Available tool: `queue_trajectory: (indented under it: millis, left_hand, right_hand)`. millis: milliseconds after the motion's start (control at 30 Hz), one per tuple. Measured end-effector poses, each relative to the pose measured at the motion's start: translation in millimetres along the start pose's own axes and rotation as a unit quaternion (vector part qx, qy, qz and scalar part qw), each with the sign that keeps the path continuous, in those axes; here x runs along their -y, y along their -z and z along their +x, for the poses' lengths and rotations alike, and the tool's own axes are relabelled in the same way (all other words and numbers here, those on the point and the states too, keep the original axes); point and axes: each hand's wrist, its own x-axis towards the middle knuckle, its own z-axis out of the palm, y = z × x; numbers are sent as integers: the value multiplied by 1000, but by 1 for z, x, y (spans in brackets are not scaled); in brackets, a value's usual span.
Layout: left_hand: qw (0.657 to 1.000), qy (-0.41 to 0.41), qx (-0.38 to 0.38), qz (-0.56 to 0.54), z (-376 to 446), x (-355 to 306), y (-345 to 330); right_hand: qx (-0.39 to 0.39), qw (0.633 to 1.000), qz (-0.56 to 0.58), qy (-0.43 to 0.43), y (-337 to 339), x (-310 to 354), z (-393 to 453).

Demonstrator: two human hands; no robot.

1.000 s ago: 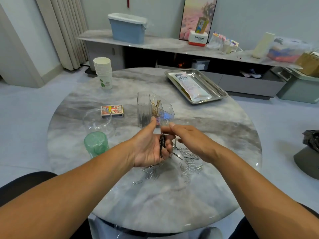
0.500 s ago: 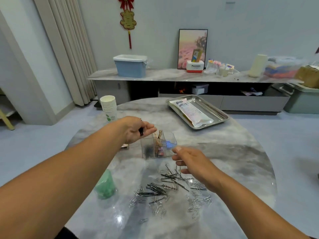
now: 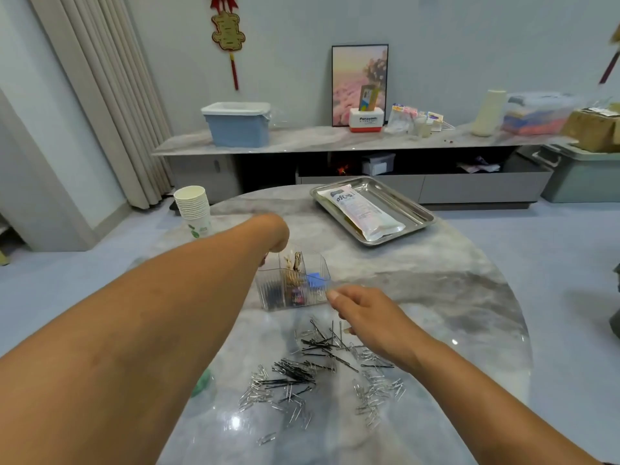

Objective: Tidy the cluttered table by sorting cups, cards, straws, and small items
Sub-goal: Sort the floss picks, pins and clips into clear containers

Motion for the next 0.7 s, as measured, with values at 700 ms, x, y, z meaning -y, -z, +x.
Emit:
queue_trajectory:
  millis: [700]
  left_hand:
    - [939, -303, -145, -70, -62, 56, -120]
  right_hand:
    - [78, 888, -441, -101, 13, -65, 15]
